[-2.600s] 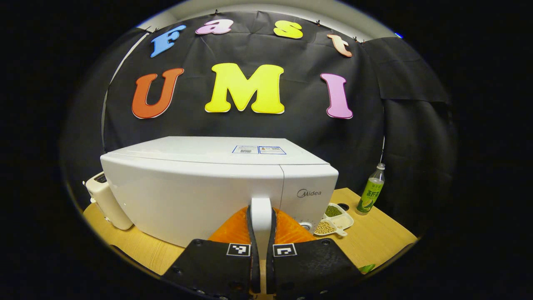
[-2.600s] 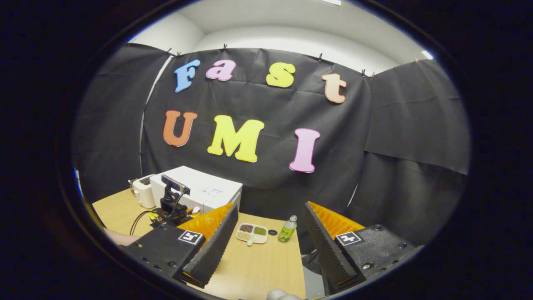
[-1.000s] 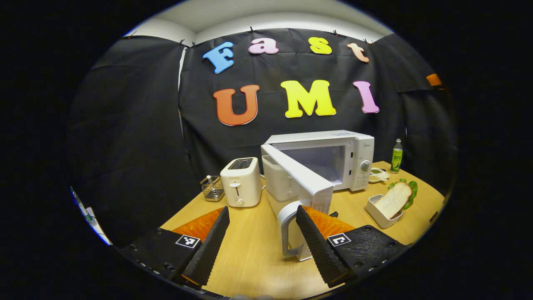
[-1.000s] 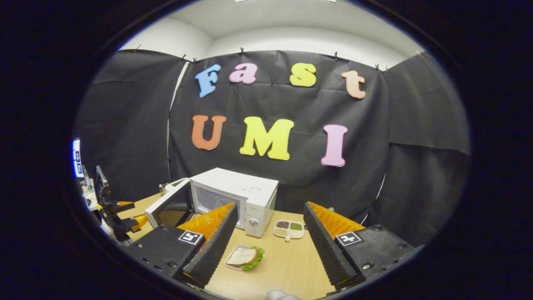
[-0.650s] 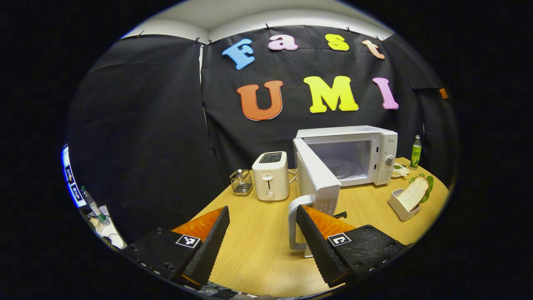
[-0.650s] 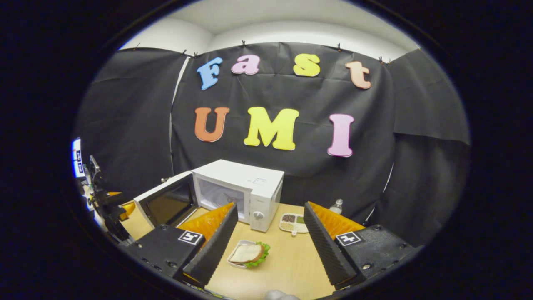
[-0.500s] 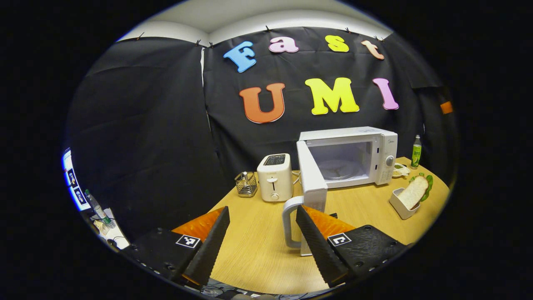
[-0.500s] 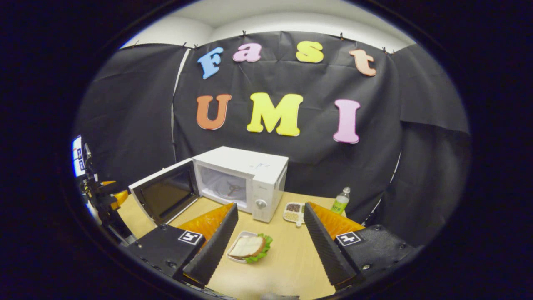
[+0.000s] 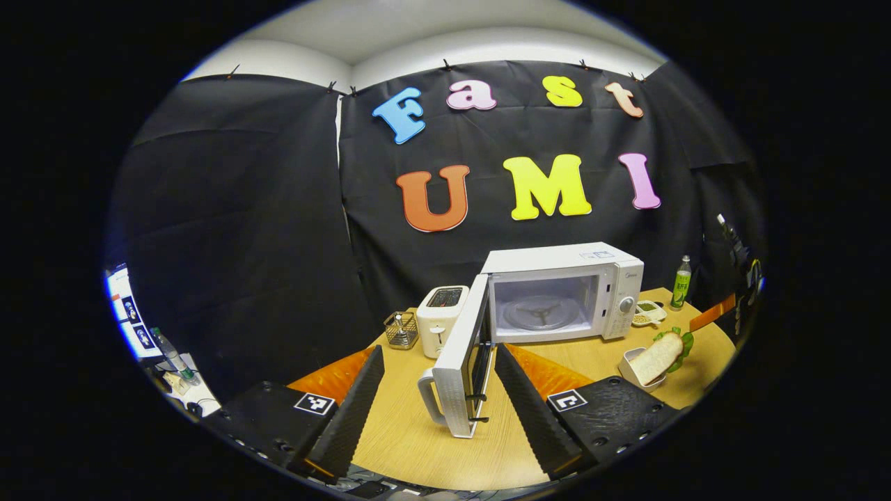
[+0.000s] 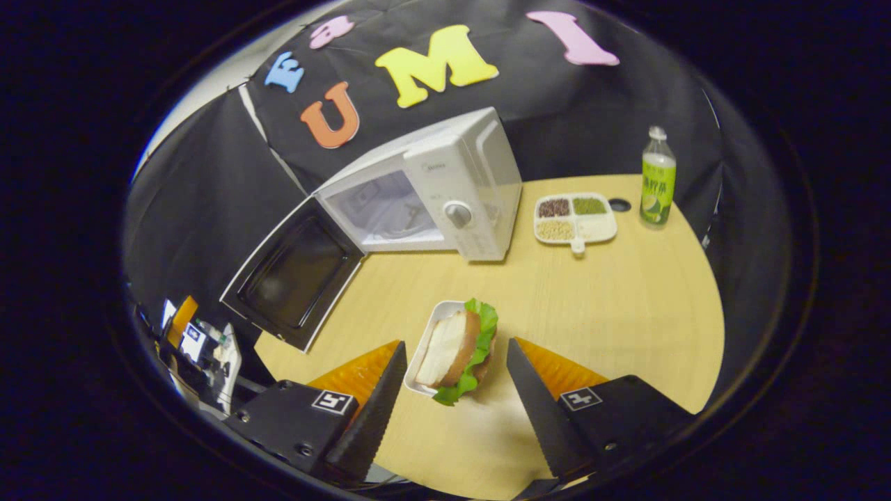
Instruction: Open the microwave oven with the left hand, put the food in, and close the microwave oven.
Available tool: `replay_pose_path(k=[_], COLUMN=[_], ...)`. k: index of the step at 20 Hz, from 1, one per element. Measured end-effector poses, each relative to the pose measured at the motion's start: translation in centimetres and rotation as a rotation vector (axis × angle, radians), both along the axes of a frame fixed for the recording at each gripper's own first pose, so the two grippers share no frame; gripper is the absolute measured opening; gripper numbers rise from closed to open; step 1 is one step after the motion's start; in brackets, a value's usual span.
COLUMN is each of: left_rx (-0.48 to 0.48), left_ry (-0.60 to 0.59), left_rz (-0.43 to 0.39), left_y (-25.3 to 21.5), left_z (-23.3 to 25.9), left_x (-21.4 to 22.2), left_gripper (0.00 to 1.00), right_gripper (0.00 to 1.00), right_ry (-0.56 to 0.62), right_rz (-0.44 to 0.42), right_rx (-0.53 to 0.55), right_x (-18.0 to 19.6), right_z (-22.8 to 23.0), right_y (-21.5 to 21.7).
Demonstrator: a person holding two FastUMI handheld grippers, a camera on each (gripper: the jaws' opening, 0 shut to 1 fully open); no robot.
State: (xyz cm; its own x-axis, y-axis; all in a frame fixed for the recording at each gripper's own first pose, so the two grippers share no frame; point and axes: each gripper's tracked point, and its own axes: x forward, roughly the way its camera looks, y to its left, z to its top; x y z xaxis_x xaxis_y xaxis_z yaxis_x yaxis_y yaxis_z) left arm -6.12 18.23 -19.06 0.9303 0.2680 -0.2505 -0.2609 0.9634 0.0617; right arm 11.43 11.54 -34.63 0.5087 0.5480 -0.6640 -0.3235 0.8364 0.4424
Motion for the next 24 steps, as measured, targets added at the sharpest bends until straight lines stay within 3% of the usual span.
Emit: replay_pose_path(k=[1,2,3,4,5,6,7,9,10,11,12,13,14,16,17,18,19,24], left_rx=[0.016,0.031,0.04,0.041,0.041,0.04,0.039,0.03,0.024,0.02,0.018,0.014,0.011,0.004,0.003,0.001,-0.003,-0.003], left_ry=[0.015,0.025,0.031,0.037,0.042,0.046,0.047,0.043,0.035,0.03,0.026,0.02,0.015,0.005,-0.002,-0.006,-0.009,-0.01], left_rz=[0.016,0.029,0.036,0.038,0.04,0.039,0.037,0.031,0.026,0.02,0.016,0.009,0.002,-0.015,-0.022,-0.03,-0.036,-0.072], left_y=[-0.3,-0.4,-0.8,-1.4,-1.9,-2.2,-2.4,-2.7,-2.8,-2.6,-2.3,-2.0,-1.6,-0.8,-0.2,0.4,1.0,3.6], left_z=[0.4,0.6,1.0,1.4,1.6,1.6,1.7,1.9,2.1,2.1,2.1,2.1,2.2,2.3,2.5,2.6,2.6,2.2], left_x=[-0.3,-0.5,-0.6,-0.5,-0.4,-0.4,-0.3,0.2,0.6,0.7,1.0,1.3,1.5,1.9,2.0,2.0,1.9,1.3], left_gripper=[0.95,0.95,0.95,0.95,0.95,0.95,0.95,0.95,0.95,0.95,0.95,0.95,0.95,0.95,0.95,0.95,0.95,0.95], right_gripper=[0.93,0.92,0.8,0.89,0.77,0.82,0.79,0.65,0.45,0.38,0.53,0.34,0.4,0.38,0.29,0.37,0.36,0.35], right_ry=[0.046,0.084,0.116,0.141,0.164,0.186,0.204,0.225,0.217,0.225,0.231,0.233,0.228,0.187,0.16,0.132,0.107,-0.043], right_rz=[-0.004,0.001,0.009,0.014,0.017,0.02,0.026,0.027,0.019,0.014,0.003,-0.003,-0.009,-0.012,-0.013,-0.013,-0.015,-0.146], right_rx=[0.021,0.049,0.076,0.103,0.126,0.144,0.157,0.151,0.144,0.145,0.151,0.15,0.143,0.125,0.113,0.118,0.137,0.253], right_x=[0.9,1.3,1.7,1.7,2.0,2.1,2.1,2.2,2.5,2.5,2.6,2.4,2.3,2.1,2.1,2.1,2.1,4.9], right_z=[-1.2,-2.0,-2.3,-2.5,-2.5,-2.7,-2.8,-3.2,-3.3,-3.4,-3.0,-2.8,-2.7,-1.2,-0.1,1.1,2.6,8.5], right_y=[0.2,0.8,1.0,1.5,1.9,2.4,2.7,2.9,2.9,3.0,3.1,3.3,3.5,3.9,4.2,4.7,5.4,11.5])
